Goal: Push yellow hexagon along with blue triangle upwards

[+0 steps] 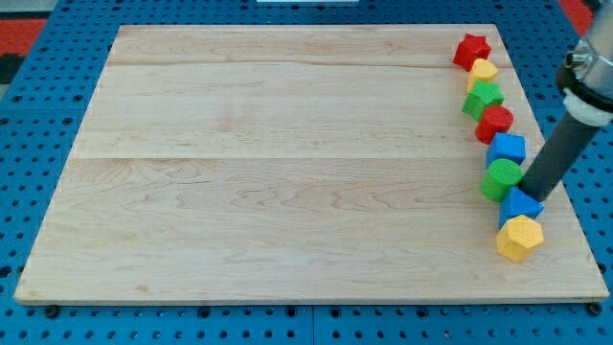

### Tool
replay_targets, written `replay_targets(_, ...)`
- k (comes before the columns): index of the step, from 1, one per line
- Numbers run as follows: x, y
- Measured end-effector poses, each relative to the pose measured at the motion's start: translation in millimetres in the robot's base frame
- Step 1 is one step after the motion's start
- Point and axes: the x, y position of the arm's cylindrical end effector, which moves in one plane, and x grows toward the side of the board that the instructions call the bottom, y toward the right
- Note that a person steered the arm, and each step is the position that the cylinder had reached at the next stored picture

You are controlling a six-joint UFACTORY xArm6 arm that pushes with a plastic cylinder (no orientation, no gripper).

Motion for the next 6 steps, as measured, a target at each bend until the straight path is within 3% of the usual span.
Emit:
replay_targets(3,6,7)
replay_targets(6,101,10)
